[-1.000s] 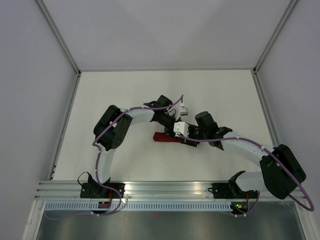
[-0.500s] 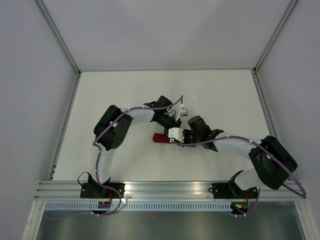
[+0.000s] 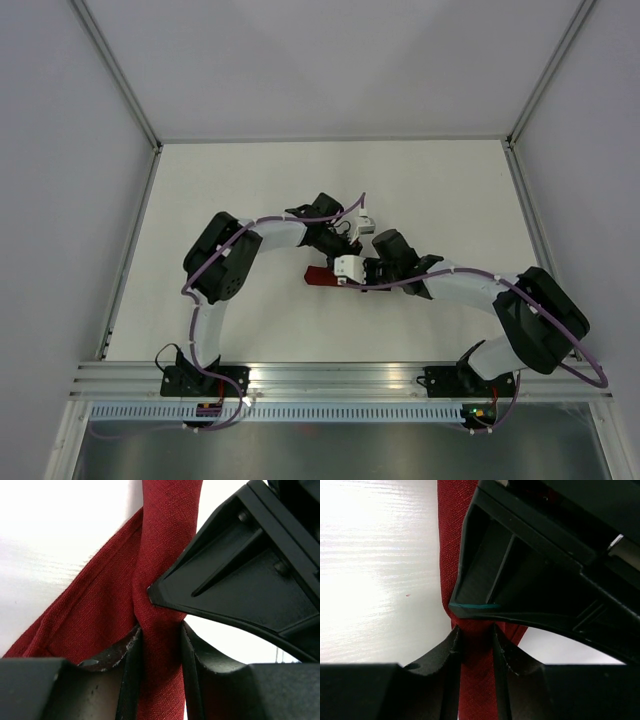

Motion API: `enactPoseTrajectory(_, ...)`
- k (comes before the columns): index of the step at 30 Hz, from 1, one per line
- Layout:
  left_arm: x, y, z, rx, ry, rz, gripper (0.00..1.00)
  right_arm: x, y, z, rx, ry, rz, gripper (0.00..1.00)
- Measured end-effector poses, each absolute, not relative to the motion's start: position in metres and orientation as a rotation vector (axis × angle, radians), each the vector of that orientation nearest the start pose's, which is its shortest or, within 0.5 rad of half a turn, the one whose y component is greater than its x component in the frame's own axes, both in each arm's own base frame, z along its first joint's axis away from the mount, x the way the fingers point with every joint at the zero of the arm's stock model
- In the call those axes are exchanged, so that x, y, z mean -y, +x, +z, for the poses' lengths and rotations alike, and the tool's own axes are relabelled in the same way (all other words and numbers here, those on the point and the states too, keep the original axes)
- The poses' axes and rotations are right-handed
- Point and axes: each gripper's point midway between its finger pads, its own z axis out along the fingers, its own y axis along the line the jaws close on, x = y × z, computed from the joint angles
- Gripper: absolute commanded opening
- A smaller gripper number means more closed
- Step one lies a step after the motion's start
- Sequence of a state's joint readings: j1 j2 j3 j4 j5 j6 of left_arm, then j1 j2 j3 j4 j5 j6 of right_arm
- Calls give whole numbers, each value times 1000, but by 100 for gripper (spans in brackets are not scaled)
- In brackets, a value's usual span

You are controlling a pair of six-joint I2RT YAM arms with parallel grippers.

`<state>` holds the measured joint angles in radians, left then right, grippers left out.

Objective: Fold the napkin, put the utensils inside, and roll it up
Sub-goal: Roll the napkin at the center of the board.

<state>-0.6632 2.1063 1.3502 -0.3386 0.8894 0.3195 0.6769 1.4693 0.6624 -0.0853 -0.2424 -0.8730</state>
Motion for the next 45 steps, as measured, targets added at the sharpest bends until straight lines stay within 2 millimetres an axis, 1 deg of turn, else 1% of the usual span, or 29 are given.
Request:
enactPoseTrajectory(4,360,262,26,-2075,1446,-1232,46,-225,261,28,-1669,-1793,216,7)
enactPoseTrajectory(8,348,268,33,-2071,1391,-1172,50,-225,261,27,-1673,-1804,217,7)
enactPoseTrajectory(12,335,283,42,-2082,1312,-1129,48,-225,262,27,-1682,-1814,219,6)
enactPoseTrajectory(14,329,294,49,-2076,1262,-1106,47,-226,263,26,-1687,-1817,221,6)
enactPoseTrajectory(18,305,316,63,-2072,1109,-1016,45,-230,265,26,-1698,-1829,237,6)
enactPoseTrajectory(20,285,329,71,-2075,1001,-932,44,-232,267,26,-1710,-1835,250,6)
enactPoseTrajectory(23,256,354,92,-2032,815,-791,44,-235,271,26,-1737,-1849,285,4)
enactPoseTrajectory(25,239,363,111,-1986,713,-718,44,-237,274,26,-1762,-1855,312,3)
enactPoseTrajectory(28,222,373,151,-1871,569,-626,43,-238,280,26,-1813,-1861,373,3)
enactPoseTrajectory(29,218,374,161,-1840,533,-608,43,-239,283,26,-1830,-1862,397,3)
enactPoseTrajectory(31,207,372,188,-1744,445,-575,43,-240,287,26,-1867,-1862,445,3)
enactPoseTrajectory(33,195,363,208,-1666,373,-551,43,-240,290,25,-1907,-1858,510,3)
enactPoseTrajectory(35,185,354,223,-1595,324,-531,45,-240,292,24,-1947,-1854,577,3)
enactPoseTrajectory(37,183,342,232,-1535,306,-523,45,-240,294,24,-1982,-1850,641,3)
enactPoseTrajectory(40,194,321,236,-1473,345,-523,46,-239,296,23,-2038,-1845,733,4)
enactPoseTrajectory(42,208,309,235,-1446,405,-520,48,-239,297,23,-2068,-1839,776,4)
enactPoseTrajectory(45,234,289,232,-1405,524,-508,51,-239,298,23,-2113,-1827,842,4)
